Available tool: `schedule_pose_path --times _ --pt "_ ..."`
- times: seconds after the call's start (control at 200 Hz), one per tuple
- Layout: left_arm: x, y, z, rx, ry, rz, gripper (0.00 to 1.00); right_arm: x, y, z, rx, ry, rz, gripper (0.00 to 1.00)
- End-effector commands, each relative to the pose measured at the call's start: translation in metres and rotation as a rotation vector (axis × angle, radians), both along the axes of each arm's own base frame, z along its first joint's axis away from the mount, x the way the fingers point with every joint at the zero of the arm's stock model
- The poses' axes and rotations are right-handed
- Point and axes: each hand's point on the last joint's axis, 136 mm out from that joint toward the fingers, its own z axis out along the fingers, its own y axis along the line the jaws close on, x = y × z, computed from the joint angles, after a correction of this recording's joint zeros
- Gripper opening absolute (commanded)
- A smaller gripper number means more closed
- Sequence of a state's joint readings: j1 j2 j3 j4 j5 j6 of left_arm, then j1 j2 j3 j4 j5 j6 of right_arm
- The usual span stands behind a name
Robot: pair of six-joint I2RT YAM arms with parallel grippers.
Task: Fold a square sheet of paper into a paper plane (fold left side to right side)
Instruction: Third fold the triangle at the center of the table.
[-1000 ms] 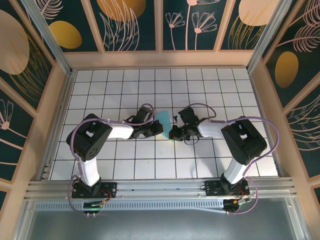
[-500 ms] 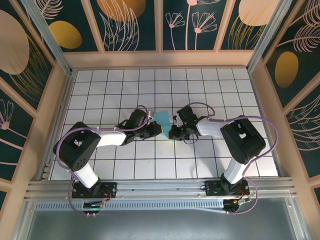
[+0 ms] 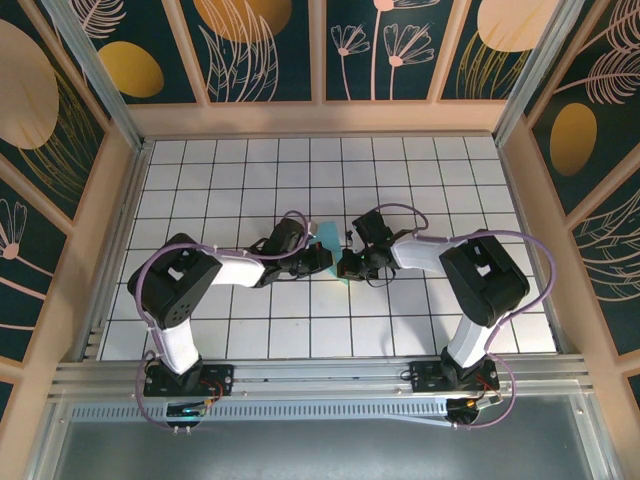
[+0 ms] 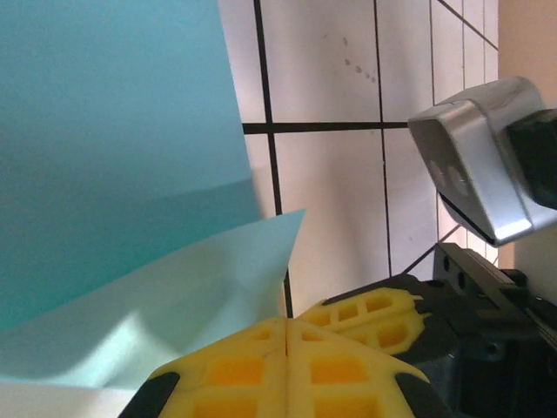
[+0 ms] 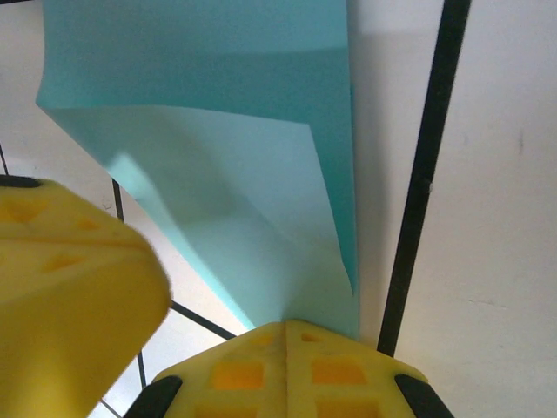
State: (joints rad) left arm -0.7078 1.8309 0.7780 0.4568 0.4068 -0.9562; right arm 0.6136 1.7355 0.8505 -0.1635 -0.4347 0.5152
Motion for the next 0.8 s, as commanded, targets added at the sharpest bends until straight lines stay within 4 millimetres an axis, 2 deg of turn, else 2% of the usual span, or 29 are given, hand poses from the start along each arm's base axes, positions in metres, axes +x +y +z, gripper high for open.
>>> schedule_pose_path --times 0.0,0.385,0.626,0.796 --pt "0.001 0.002 -0.014 0.032 0.027 0.017 0.0 -0.017 -0.035 -0.044 -0.212 0.064 -0.018 0.0" --pt "0.004 0.019 -0.043 0.145 0.06 0.083 0.0 -0.024 -0.041 -0.054 -0.28 0.09 0.014 0.0" --pt "0.01 0.032 -0.048 0.191 0.055 0.102 0.01 -0.027 -0.047 -0.058 -0.314 0.097 0.027 0.0" --pt "0.023 0.055 -0.049 0.214 0.039 0.142 0.02 -0.029 -0.049 -0.059 -0.321 0.099 0.032 0.0"
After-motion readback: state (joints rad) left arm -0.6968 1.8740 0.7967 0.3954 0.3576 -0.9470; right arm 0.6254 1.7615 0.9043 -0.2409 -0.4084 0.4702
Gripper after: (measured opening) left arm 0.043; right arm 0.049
